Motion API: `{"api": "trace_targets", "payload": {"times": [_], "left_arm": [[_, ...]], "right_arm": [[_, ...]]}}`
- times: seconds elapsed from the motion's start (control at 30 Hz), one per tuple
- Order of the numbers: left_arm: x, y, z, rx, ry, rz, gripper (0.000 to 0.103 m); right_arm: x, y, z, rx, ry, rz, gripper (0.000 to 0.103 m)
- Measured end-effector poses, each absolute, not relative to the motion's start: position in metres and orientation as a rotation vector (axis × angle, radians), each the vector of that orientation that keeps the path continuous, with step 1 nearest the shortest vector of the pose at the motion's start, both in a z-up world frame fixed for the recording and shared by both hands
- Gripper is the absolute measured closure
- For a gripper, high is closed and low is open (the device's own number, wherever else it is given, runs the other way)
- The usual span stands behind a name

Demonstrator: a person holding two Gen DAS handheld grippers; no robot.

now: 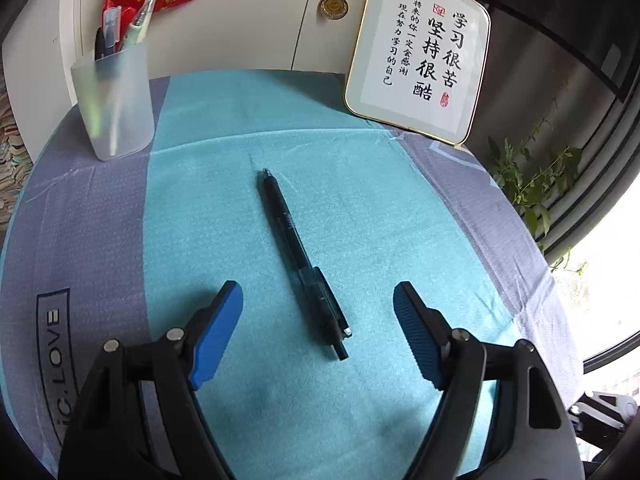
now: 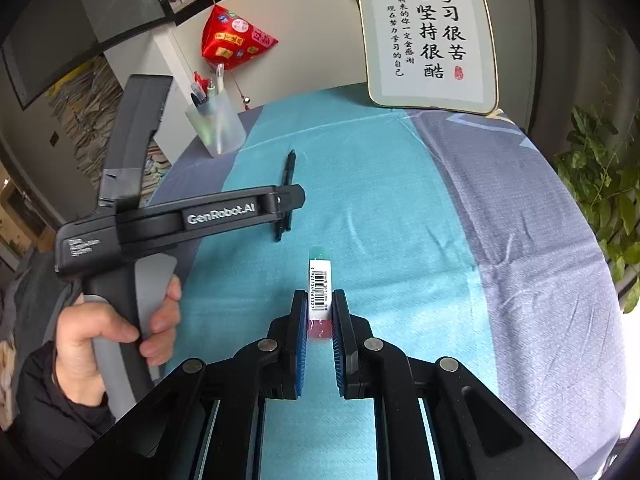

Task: Organize stationery
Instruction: 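Grasp the pink eraser with the right tool, then grasp the black pen with the left tool and lift it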

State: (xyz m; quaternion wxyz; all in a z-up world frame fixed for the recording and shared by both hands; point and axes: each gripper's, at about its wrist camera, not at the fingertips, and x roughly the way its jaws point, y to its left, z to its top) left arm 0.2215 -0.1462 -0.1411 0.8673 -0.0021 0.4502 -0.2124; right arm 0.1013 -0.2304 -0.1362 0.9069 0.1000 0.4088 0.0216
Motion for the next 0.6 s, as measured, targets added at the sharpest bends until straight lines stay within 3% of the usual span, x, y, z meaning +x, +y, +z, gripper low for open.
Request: {"api": "trace_targets", "payload": {"times": [0.13,0.17,0.23,0.27,0.4,0.6], "left_arm": [[0.215,-0.158,-0.146,0.066,0.925,-0.455,0.027],[0.213,-0.159,-0.147,0.083,0.918,-0.460,0.033],[0.210,-0.158,-0.146,0.102,0.900,-0.471,0.058],[0.209,-0.157,-0.146,0.103,0.902,-0.488,0.080],[0.213,-0.145,-0.144,0.038,0.946,-0.627,0.093],[0.203,-0.131,-0.111,0.035,0.873,-0.652,0.095]], "right_arm": [[0.091,-0.245,-0.131,0.275,0.823,0.045,0.091],[0.088,-0.248,-0.130,0.290,0.817,0.045,0.091],[0.085,-0.253,-0.130,0.317,0.807,0.044,0.091],[0.084,-0.255,-0.129,0.327,0.806,0.045,0.091],[0.080,-0.260,-0.128,0.330,0.801,0.032,0.091],[0.081,-0.264,-0.124,0.342,0.788,0.026,0.091]]}}
